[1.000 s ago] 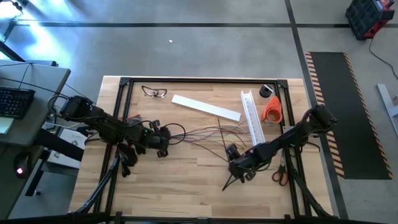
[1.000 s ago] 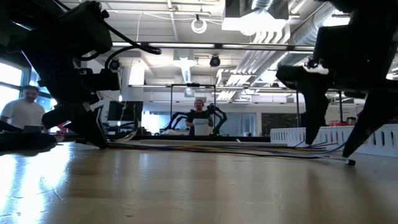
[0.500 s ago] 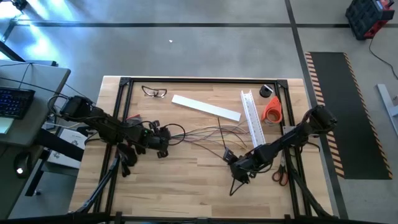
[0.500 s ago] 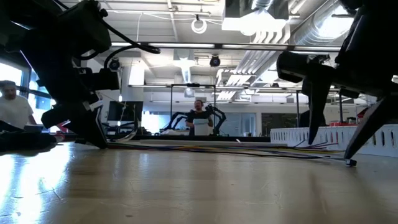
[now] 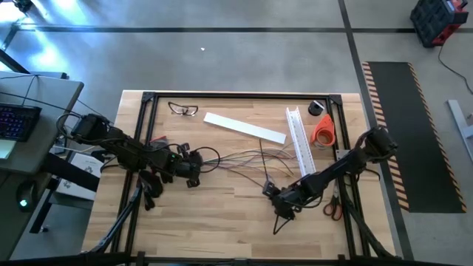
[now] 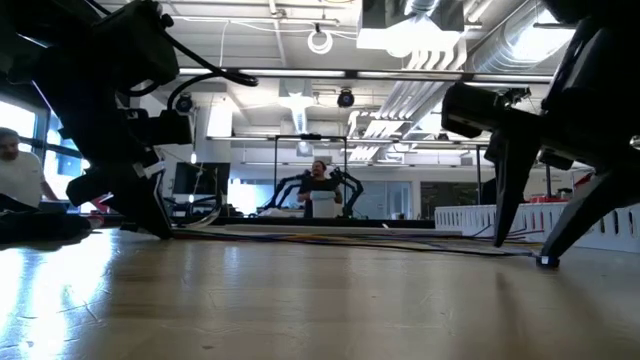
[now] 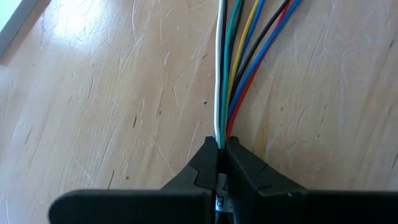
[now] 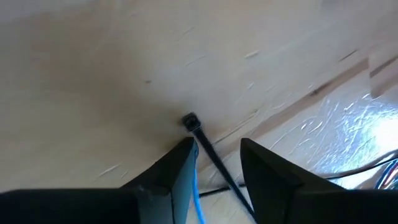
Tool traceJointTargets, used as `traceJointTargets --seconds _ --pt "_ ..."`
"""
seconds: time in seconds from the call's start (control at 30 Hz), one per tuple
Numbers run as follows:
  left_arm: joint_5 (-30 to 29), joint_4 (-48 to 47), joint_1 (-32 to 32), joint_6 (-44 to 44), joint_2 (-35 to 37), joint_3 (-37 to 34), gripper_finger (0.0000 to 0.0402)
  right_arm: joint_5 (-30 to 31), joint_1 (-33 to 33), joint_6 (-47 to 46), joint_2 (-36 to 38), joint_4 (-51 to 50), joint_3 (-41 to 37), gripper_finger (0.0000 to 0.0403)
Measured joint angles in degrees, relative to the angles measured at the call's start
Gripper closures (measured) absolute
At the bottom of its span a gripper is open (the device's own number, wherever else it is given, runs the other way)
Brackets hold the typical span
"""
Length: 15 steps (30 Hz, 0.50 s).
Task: Ziptie cables
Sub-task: Wrap the cables using a zip tie
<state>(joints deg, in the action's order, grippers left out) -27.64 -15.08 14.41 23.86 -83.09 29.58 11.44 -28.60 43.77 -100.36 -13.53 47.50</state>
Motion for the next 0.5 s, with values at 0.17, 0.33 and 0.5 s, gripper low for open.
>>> traceJointTargets --seconds 0.17,0.33,0.5 --pt "0.02 0.06 0.0 0.0 0.01 0.0 0.04 -2.16 1.16 0.24 -0.17 2.15 -0.12 0.0313" --pt "0.02 0.24 0.0 0.05 0.02 0.0 0.04 -4.39 2.5 0.27 -1.02 3.1 -0.1 0.0353" --pt "0.11 0.4 0.0 0.1 0.02 0.0 0.04 -6.03 3.12 1.71 -2.92 5.79 0.03 0.0398"
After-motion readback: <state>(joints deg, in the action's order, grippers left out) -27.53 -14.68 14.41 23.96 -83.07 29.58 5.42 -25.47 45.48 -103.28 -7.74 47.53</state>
